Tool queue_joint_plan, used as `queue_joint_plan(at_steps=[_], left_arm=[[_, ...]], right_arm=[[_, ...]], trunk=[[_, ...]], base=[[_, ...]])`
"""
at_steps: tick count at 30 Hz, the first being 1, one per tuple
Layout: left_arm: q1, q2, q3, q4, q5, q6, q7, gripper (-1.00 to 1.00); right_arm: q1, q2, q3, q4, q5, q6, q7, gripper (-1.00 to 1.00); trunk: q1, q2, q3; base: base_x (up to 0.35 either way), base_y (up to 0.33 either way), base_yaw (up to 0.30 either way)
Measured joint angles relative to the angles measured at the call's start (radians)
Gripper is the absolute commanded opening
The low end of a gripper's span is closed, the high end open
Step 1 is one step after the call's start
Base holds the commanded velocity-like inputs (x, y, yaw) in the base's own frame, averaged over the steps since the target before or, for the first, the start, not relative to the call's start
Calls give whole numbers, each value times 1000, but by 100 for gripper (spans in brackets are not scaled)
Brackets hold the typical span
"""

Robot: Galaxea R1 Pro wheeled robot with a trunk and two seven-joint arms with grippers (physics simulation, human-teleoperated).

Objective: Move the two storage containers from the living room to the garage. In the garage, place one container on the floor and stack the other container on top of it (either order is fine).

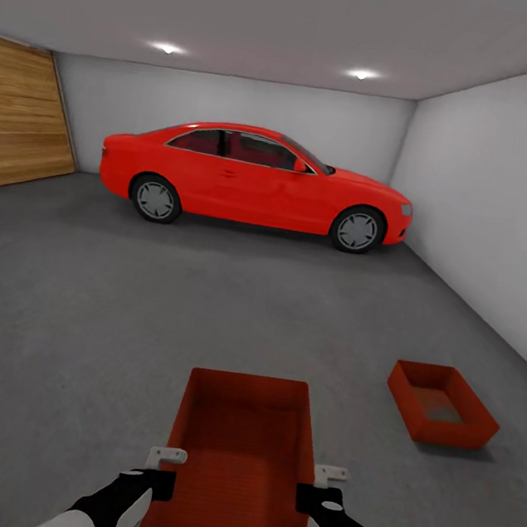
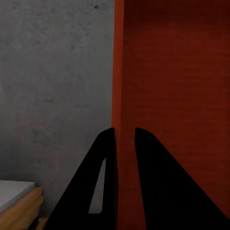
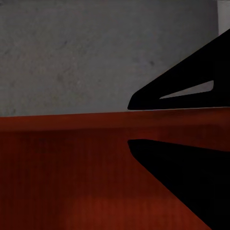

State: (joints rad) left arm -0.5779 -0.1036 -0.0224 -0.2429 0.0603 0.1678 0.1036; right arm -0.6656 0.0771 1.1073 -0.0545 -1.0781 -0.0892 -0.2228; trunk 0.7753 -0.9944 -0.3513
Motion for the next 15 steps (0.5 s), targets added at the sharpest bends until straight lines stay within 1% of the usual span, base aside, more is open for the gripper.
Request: queue_joint_plan(at_steps=[15], left_arm=[[0, -1, 0, 0, 0, 0, 1, -100]], right_arm=[[0, -1, 0, -1, 0, 0, 0, -100]], trunk=[[0, 0, 0]], base=[[321, 0, 0]])
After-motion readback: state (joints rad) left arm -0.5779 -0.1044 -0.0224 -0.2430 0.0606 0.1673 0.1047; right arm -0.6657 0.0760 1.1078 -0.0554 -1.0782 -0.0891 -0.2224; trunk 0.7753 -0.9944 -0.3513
